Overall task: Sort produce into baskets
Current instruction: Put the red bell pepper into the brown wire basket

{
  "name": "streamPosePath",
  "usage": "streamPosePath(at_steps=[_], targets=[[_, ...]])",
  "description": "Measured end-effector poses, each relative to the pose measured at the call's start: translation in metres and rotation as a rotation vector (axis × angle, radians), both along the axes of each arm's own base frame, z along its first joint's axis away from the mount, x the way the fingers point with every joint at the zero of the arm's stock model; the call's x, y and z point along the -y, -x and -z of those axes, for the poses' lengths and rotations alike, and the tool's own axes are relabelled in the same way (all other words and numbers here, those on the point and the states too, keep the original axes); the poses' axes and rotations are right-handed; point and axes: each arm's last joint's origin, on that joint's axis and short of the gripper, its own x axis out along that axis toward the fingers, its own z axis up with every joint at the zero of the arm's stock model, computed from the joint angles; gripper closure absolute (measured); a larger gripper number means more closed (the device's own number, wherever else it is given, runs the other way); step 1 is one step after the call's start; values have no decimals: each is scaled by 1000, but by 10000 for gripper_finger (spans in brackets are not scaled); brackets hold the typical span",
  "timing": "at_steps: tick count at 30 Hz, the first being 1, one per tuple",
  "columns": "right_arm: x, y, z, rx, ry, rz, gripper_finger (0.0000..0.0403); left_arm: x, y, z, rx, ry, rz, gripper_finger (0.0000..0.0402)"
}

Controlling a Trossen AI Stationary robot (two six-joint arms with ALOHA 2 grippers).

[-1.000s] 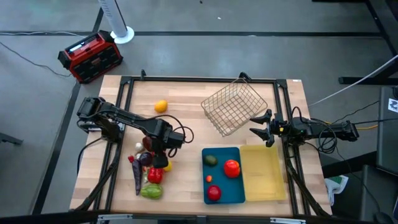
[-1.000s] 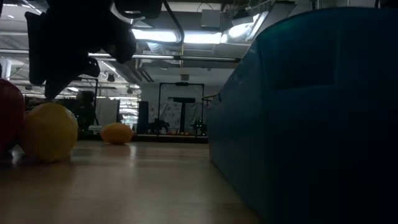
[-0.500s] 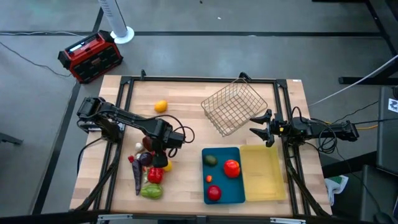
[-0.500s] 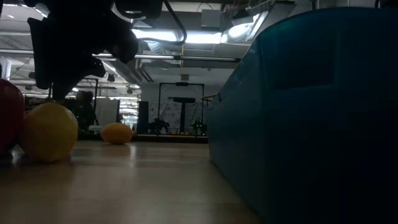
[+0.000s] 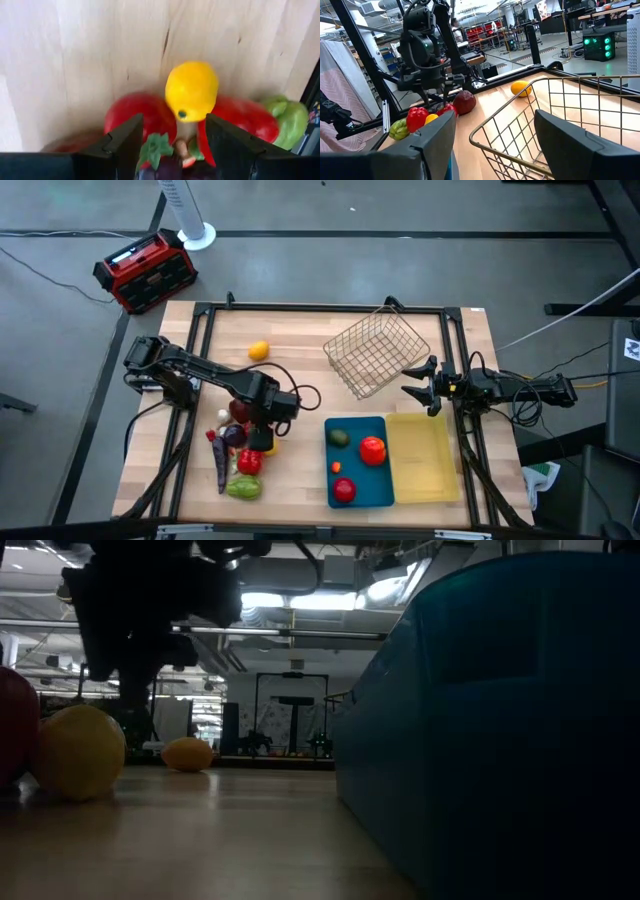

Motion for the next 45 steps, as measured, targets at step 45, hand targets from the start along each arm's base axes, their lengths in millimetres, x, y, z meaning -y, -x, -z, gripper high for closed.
streamPosePath(at_steps=[45], targets=[[0,0,0,5,0,0,134,53,10,-19,2,171,-144,191]])
